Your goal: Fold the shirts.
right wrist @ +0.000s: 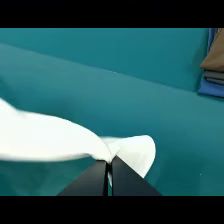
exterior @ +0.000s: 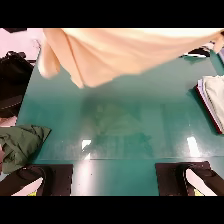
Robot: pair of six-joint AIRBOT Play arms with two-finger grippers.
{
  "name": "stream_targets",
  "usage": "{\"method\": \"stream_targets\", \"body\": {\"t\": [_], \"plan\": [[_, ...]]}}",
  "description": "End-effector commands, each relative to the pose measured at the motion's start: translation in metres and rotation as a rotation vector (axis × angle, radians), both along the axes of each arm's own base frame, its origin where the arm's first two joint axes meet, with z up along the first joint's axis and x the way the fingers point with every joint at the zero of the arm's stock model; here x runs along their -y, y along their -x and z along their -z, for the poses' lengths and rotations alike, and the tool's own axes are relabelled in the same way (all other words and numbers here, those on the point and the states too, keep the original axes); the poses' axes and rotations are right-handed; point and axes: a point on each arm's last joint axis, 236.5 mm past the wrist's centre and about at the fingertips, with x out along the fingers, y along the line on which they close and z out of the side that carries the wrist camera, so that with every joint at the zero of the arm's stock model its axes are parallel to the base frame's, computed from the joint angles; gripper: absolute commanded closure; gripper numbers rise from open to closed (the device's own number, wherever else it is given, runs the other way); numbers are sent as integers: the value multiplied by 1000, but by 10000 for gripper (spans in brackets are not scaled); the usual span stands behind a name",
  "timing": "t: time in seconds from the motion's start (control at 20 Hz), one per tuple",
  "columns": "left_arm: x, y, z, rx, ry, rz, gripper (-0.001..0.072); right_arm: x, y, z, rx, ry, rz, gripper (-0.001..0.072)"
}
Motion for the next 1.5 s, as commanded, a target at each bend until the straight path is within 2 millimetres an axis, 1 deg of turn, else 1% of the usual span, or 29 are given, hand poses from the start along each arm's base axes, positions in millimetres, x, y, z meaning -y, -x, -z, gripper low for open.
{"method": "stream_targets", "body": {"t": [0.0,0.05,0.1,0.2,0.25,0.3,0.35,0.4,0.45,0.5,0.55,0.6,0.65,0.75,0.8,0.85,0.9,0.95,1.0,1.05,1.1,1.15,1.2,1.3,1.4,1.45], "plan": [[21,1,52,-117,-103,58,683,-17,5,15,-83,-7,-56,697],[29,-3,83,-191,-146,78,683,-24,1,35,-144,-4,-81,697],[39,-6,121,-277,-195,100,683,-32,-3,58,-210,-6,-110,697],[53,-4,193,-435,-284,143,683,-44,-10,103,-325,-12,-142,697],[60,3,232,-515,-332,167,683,-47,-13,122,-370,-16,-150,697],[66,14,267,-588,-377,195,682,-49,-16,139,-409,-21,-149,697],[70,26,296,-647,-416,219,681,-49,-17,153,-440,-26,-144,697],[73,38,316,-691,-437,240,679,-48,-17,164,-463,-30,-139,697],[74,45,328,-724,-439,253,545,-46,-18,174,-483,-35,-131,697],[75,48,329,-737,-431,258,186,-44,-17,181,-499,-38,-123,697],[73,45,323,-732,-416,243,99,-40,-18,185,-510,-41,-112,697],[67,39,312,-720,-386,214,99,-38,-18,186,-513,-45,-105,697],[58,28,294,-693,-348,176,99,-36,-20,186,-507,-48,-96,697],[27,3,253,-613,-254,65,99,-33,-22,185,-501,-52,-87,697],[5,-9,235,-569,-204,-4,99,-33,-22,185,-501,-51,-87,697],[-16,-19,223,-551,-158,-78,99,-33,-23,185,-500,-51,-86,697],[-38,-29,218,-556,-122,-149,99,-33,-24,184,-496,-52,-86,697],[-57,-36,221,-575,-102,-208,99,-34,-26,183,-486,-56,-83,697],[-74,-43,233,-608,-83,-265,99,-34,-26,182,-481,-60,-83,697],[-87,-47,251,-647,-68,-310,99,-34,-27,182,-480,-60,-83,697],[-98,-48,278,-708,-51,-354,99,-35,-27,182,-480,-61,-85,697],[-104,-45,306,-774,-29,-389,99,-35,-27,181,-479,-63,-86,697],[-106,-38,339,-846,-1,-416,99,-35,-27,181,-478,-63,-85,697],[-96,-20,393,-975,88,-428,99,-35,-27,181,-479,-63,-85,697],[-89,-9,428,-1043,177,-461,100,-35,-28,181,-476,-63,-84,697],[-90,-7,438,-1053,202,-479,100,-35,-28,181,-476,-63,-84,697]]}}
